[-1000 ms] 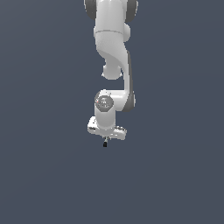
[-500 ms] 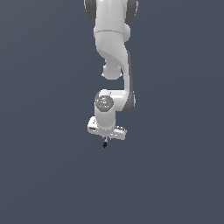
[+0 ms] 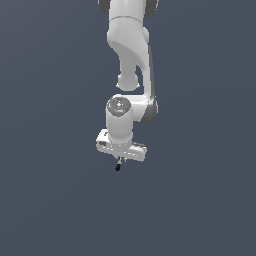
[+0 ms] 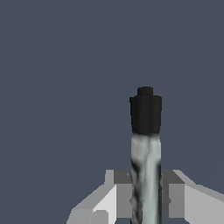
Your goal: Pick up the object and move it to a goal position.
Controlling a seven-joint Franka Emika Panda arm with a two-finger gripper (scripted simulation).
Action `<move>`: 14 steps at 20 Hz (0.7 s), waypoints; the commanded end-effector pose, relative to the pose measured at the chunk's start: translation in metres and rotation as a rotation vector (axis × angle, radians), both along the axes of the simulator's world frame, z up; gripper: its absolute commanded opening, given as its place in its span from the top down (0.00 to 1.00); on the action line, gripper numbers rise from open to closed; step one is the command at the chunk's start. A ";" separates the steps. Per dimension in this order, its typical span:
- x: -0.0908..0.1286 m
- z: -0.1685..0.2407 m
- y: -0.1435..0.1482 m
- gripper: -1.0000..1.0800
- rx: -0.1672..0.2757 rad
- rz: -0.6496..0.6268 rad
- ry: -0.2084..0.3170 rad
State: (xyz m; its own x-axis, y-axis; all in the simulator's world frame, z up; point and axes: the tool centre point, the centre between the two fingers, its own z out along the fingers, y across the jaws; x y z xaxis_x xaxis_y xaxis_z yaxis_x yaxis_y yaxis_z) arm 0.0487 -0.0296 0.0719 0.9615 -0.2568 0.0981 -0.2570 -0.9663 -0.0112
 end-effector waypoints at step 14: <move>0.086 0.306 -0.012 1.00 -0.060 -0.183 -0.437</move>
State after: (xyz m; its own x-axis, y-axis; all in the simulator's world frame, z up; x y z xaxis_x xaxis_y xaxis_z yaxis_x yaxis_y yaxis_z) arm 0.1328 -0.0409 0.3487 0.7931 -0.3879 0.4697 -0.3938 -0.9147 -0.0906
